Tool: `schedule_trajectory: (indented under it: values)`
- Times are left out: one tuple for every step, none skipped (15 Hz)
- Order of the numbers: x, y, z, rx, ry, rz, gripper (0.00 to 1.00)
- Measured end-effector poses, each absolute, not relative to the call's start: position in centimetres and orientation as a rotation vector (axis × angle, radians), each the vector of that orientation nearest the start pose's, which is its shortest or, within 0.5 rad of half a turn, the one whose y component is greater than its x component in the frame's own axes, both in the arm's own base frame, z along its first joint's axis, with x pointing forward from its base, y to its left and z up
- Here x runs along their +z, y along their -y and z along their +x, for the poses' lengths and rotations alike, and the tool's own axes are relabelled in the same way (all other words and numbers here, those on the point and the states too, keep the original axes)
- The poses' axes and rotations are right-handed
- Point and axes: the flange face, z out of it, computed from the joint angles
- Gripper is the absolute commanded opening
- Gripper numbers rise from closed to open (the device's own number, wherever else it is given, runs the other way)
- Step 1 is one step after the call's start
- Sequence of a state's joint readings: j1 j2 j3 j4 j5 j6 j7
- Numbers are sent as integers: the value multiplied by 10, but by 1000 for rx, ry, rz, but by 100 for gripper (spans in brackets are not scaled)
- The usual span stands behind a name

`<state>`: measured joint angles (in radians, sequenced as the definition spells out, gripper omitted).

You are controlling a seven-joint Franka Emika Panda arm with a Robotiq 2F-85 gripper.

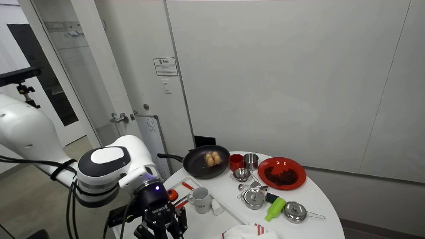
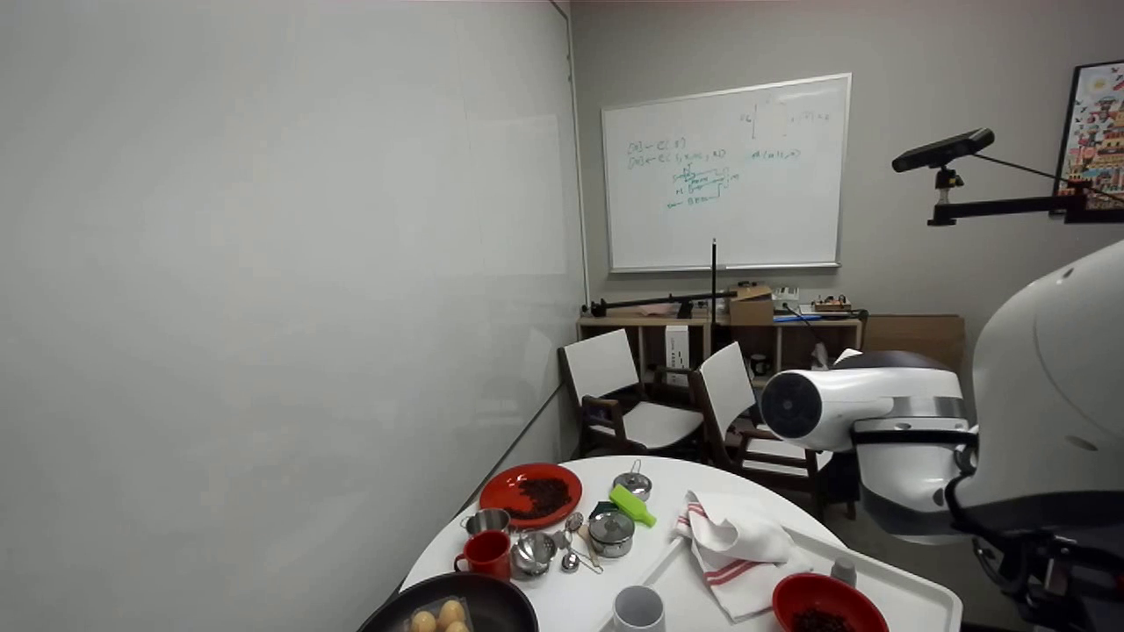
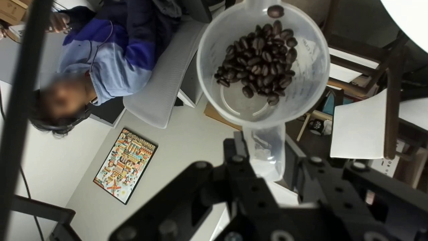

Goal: Pour the contents in the clear jug into the red bowl

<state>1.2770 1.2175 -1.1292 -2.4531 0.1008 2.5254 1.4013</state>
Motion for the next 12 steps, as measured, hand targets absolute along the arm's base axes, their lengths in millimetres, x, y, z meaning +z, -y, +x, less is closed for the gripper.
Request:
schedule_trajectory:
  values:
    - [129,84,435,520,1233,1619,8]
    - [128,83,436,524,1223,1615,8]
    - [128,82,437,527,1215,1613,8]
    - [128,82,438,529,1209,1611,8]
    - [128,81,439,531,1203,1610,8]
    - [128,81,440,533,1199,1610,8]
    - [128,80,441,535,1196,1609,8]
    - [128,80,442,538,1193,1609,8]
    - [128,79,443,541,1188,1609,8]
    - [128,78,444,543,1182,1611,8]
    - [127,77,445,546,1175,1613,8]
    - [127,76,447,548,1170,1616,8]
